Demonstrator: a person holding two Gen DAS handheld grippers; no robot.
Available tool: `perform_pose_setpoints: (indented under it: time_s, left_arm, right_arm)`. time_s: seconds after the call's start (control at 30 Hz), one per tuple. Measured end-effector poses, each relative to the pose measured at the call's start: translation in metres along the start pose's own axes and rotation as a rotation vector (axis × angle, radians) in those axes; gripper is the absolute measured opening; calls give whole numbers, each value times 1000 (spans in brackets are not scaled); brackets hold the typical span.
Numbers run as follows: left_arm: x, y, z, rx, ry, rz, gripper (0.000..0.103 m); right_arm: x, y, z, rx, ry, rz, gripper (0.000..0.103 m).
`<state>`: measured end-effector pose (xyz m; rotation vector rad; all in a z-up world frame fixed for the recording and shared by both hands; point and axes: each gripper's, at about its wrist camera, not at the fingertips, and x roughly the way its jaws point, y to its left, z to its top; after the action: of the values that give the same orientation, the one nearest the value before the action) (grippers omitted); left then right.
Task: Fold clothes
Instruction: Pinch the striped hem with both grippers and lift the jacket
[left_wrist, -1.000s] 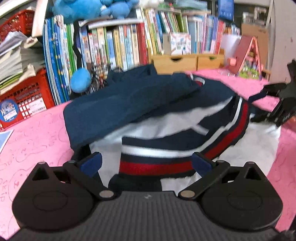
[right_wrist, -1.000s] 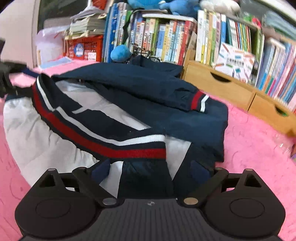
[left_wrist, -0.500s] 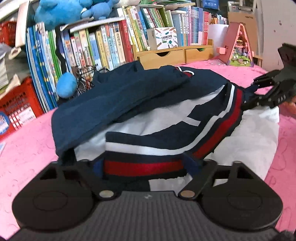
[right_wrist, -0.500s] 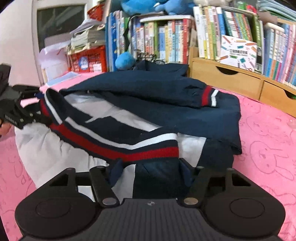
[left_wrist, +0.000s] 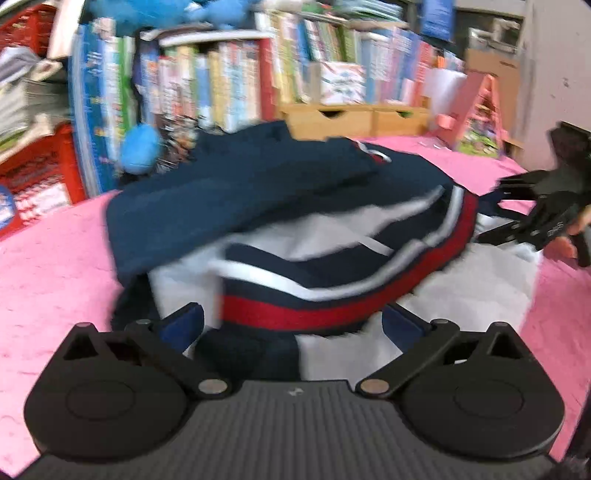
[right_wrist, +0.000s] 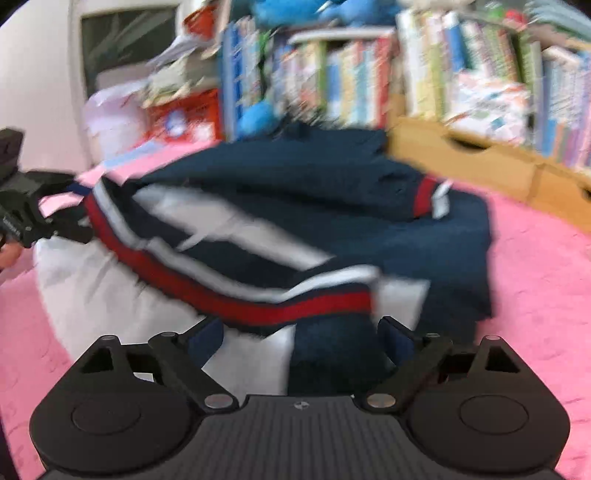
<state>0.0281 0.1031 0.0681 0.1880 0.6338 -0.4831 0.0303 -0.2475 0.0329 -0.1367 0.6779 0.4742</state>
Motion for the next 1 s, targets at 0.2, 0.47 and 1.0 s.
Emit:
perform_pose_setpoints:
  time_s: [0.2,0.47,1.0]
  left_arm:
    - [-18,-22,-3,54,-84,93,30]
    - [-59,-11,48,67,-282,187,26]
    - [132,108,158,-70,-130,298,28]
  right_arm:
    - [-35,7,2,64,-112,-45,23]
    - [-87,22,49,-29,-366,-121,17]
    - [109,-69,184,101,-239,-253,18]
